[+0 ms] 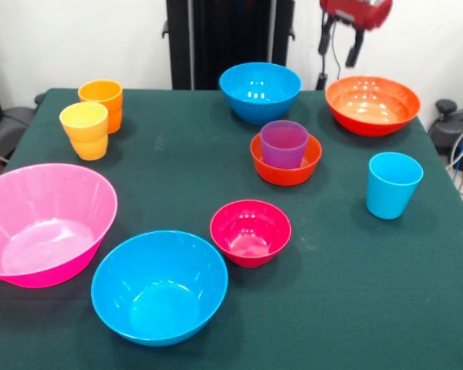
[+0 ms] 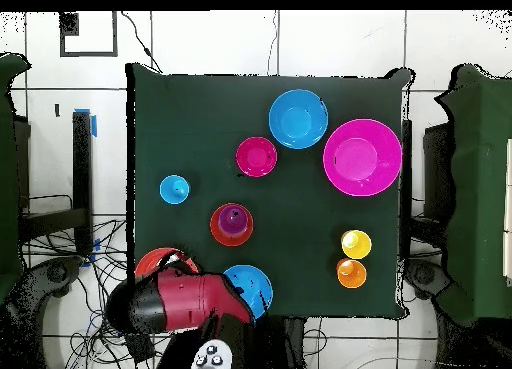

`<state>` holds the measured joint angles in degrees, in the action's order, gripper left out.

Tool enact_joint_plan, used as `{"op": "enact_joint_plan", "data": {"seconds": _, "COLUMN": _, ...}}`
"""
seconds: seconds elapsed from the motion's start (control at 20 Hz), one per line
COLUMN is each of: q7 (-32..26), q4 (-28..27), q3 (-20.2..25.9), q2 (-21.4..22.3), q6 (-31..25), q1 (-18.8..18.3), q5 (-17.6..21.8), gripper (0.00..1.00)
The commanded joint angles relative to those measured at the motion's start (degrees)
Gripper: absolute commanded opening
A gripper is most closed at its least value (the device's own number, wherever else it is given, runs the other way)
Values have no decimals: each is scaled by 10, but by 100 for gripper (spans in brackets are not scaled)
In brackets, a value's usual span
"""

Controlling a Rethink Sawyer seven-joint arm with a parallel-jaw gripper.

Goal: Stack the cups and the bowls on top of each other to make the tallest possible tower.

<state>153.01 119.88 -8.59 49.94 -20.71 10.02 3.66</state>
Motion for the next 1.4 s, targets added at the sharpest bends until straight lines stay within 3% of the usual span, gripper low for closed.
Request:
{"op": "enact_joint_plan", "data": {"seconds": 0.05, "q7": -1, "q4": -49, "q3": 4, "q2": 85, "q6": -165, "q1": 0, "q5": -4, "gripper": 100}}
{"op": "enact_joint_plan", "data": {"seconds": 0.2, "q7": -1, "q4": -35, "q3": 19, "q2": 92, "q6": -142, "q1": -10, "q5": -9, "gripper": 100}}
{"op": "enact_joint_plan", "data": {"seconds": 0.5, "q7": 37, "q4": -22, "q3": 31, "q2": 47, "q6": -50, "q1": -2, "q5": -6, "gripper": 100}}
{"op": "enact_joint_plan", "data": {"seconds": 1.4, "q7": 45, "q4": -52, "q3": 16, "q2": 1, "q6": -22, "q1": 20, "q5": 5, "gripper": 100}}
